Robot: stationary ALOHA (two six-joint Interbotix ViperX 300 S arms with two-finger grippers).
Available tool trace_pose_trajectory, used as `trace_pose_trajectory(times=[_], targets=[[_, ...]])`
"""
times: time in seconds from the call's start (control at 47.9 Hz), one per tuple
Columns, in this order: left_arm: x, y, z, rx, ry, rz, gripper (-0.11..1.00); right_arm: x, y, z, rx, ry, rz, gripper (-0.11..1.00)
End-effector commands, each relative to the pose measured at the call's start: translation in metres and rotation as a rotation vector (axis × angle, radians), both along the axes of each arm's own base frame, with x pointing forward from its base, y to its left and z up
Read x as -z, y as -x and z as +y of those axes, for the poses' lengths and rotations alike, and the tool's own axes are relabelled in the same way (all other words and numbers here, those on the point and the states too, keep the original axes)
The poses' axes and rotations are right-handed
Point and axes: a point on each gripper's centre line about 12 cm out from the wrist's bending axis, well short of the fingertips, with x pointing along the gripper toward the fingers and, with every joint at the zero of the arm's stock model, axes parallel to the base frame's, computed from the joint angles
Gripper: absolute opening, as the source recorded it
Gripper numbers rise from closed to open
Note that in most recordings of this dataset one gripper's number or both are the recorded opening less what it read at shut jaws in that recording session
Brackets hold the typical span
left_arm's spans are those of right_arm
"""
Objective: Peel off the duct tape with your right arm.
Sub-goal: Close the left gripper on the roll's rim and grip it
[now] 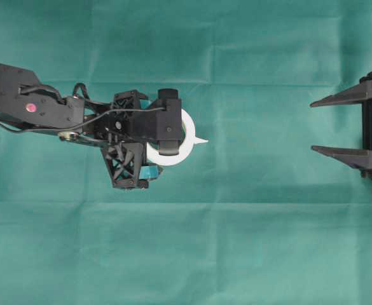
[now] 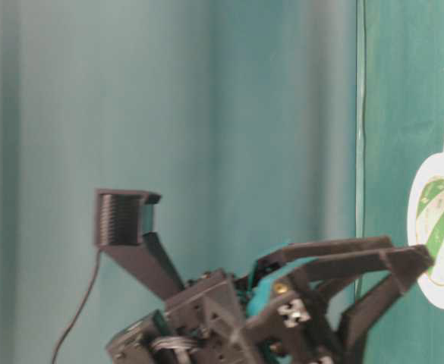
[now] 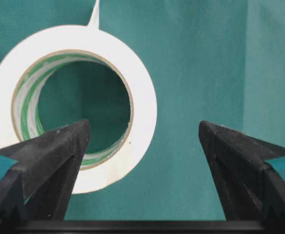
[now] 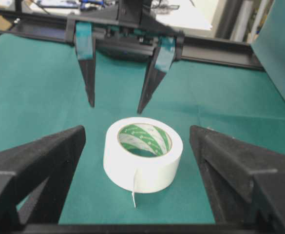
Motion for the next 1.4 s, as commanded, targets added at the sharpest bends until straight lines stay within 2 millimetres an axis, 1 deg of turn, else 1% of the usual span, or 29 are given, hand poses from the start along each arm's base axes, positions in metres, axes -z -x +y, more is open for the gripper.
trace_pose_trajectory(times=[0.0, 0.626, 0.981, 1.378], targets=[[-0.005, -0.006, 0.0, -0.003, 0.003, -0.021, 0.98, -0.005, -0.001, 0.0, -0.001, 0.0, -0.018, 0.83], [0.037, -0.018, 0.003, -0.008, 0.0, 0.025, 0.97, -0.004, 0.0, 0.0, -0.001, 0.0, -0.02, 0.83], [0.058, -0.02, 0.008, -0.021, 0.0, 0.066, 0.97, -0.003, 0.001, 0.0, -0.001, 0.0, -0.02, 0.83], [0.059, -0.024, 0.009, -0.022, -0.002, 0.041, 0.97, -0.001, 0.001, 0.0, -0.001, 0.0, -0.012, 0.83]])
